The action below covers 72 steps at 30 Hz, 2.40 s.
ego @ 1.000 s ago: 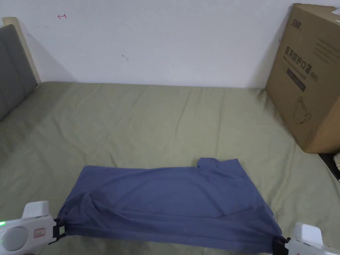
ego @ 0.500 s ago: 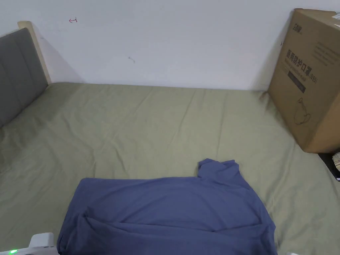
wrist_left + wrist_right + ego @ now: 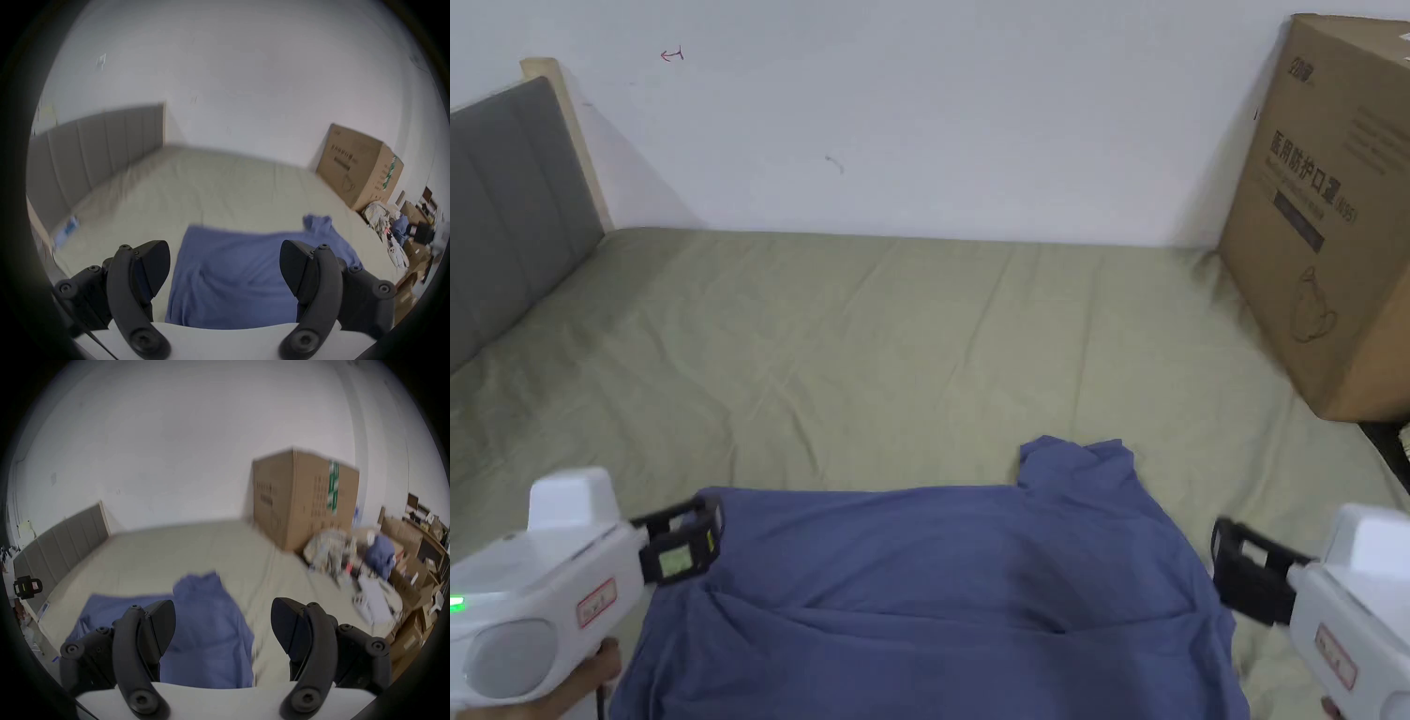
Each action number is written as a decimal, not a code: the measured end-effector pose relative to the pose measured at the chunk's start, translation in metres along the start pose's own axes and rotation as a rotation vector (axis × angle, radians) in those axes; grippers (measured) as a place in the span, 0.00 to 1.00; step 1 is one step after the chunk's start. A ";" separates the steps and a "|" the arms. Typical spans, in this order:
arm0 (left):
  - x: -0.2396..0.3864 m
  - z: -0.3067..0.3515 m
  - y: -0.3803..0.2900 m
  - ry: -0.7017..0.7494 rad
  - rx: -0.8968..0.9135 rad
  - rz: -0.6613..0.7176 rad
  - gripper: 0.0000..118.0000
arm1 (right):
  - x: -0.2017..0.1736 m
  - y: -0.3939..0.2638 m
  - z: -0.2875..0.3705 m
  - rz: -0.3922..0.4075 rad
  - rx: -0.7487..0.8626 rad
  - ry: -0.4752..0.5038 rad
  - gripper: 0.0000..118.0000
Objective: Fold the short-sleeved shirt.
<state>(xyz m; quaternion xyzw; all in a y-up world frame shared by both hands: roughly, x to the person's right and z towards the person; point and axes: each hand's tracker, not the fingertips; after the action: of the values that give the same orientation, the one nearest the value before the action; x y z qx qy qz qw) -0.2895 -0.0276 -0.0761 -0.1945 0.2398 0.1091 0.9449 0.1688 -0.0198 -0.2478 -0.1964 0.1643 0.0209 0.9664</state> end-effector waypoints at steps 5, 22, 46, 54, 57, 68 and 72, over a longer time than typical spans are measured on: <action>0.034 0.017 0.023 0.010 0.222 -0.090 0.63 | -0.027 0.033 0.019 0.060 0.211 -0.018 0.59; 0.003 -0.121 0.037 -0.088 -0.095 -0.055 0.00 | -0.038 0.042 -0.035 0.097 0.199 -0.022 0.00; -0.038 -0.340 -0.035 0.083 -0.657 -0.075 0.24 | -0.033 0.000 -0.190 0.093 -0.092 -0.042 0.00; -0.032 -0.277 -0.004 -0.049 -0.486 0.013 0.02 | -0.013 -0.005 -0.298 0.107 -0.378 0.004 0.77; -0.033 -0.256 0.005 -0.069 -0.462 0.013 0.02 | -0.011 -0.018 -0.342 0.145 -0.479 -0.031 0.81; -0.048 -0.247 0.007 -0.061 -0.460 0.016 0.02 | -0.026 -0.056 -0.378 0.141 -0.617 0.014 0.00; -0.060 -0.247 -0.001 -0.041 -0.459 0.032 0.02 | -0.016 -0.042 -0.335 0.125 -0.543 0.093 0.00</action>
<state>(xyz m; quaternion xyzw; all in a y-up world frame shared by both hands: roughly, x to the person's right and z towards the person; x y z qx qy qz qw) -0.4424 -0.1387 -0.2459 -0.3984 0.1927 0.1799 0.8785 0.0544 -0.1878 -0.5183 -0.4385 0.2084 0.1147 0.8667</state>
